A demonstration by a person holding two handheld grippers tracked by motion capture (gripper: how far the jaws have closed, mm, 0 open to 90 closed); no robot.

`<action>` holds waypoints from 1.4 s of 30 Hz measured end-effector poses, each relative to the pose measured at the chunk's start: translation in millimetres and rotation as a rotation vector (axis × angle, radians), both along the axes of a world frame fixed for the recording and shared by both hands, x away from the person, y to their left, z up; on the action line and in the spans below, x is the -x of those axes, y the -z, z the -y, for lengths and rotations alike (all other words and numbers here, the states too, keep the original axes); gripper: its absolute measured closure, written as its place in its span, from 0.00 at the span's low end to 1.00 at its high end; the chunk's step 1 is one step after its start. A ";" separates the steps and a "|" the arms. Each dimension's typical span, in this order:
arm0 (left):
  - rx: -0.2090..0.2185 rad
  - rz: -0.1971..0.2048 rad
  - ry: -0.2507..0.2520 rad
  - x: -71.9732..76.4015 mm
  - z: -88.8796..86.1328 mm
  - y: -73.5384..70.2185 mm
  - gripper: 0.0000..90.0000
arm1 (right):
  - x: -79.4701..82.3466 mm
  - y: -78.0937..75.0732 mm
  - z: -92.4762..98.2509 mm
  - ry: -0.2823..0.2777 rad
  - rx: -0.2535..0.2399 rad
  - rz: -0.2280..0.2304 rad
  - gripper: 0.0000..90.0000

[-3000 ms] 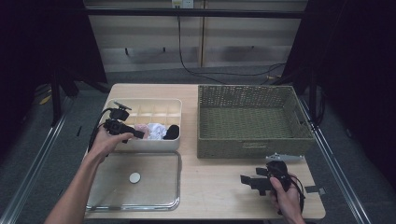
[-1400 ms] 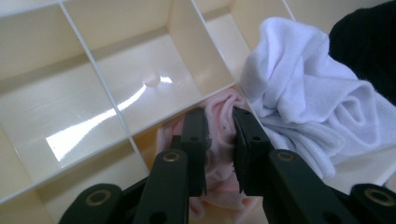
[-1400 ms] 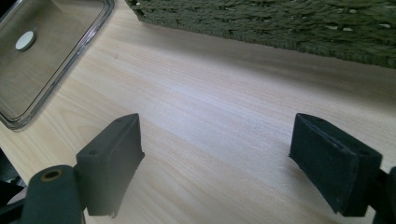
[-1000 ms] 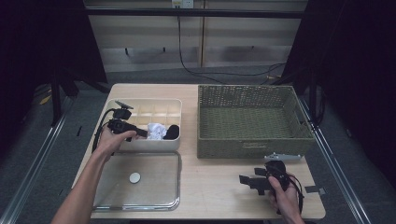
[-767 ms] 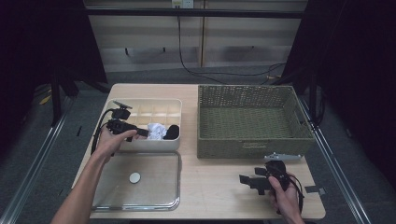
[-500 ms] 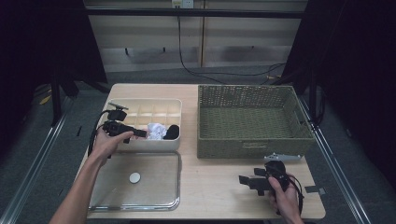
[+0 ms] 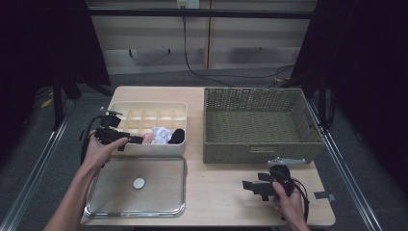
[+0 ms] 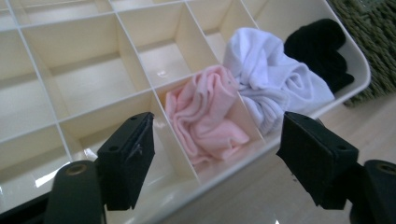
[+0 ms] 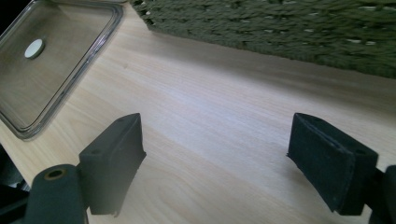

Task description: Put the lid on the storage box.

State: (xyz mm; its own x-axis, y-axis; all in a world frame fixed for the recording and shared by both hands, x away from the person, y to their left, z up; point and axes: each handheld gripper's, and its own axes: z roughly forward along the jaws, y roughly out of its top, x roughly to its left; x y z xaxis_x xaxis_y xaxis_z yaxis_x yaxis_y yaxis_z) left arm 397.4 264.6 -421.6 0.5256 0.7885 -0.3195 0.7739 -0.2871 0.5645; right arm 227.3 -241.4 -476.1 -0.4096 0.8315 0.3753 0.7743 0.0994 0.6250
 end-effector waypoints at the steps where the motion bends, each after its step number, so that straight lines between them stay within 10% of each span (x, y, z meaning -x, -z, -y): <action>1: 0.002 0.001 -0.010 2.1 -0.6 -0.8 0.32 | 0.2 0.2 -2.0 -0.008 0.004 0.005 0.20; 13: 0.061 0.045 -0.024 35.9 -7.7 -10.6 0.31 | -4.5 -0.2 -15.4 -0.040 0.005 -0.010 0.19; 27: 0.034 0.131 -0.008 70.7 -14.7 -25.3 0.35 | -17.7 -5.1 -47.3 -0.084 -0.008 -0.014 0.24; 29: 0.079 0.117 -0.007 74.4 -19.7 -23.5 0.35 | -21.0 -6.3 -54.0 -0.088 0.000 -0.015 0.28; 33: 0.015 0.118 -0.033 82.0 -25.2 -17.0 0.36 | -25.5 -8.7 -65.1 -0.091 0.011 -0.007 0.35; 42: 0.014 0.081 -0.031 95.1 -41.2 6.5 0.37 | -33.0 -8.6 -93.2 -0.164 0.010 -0.039 0.38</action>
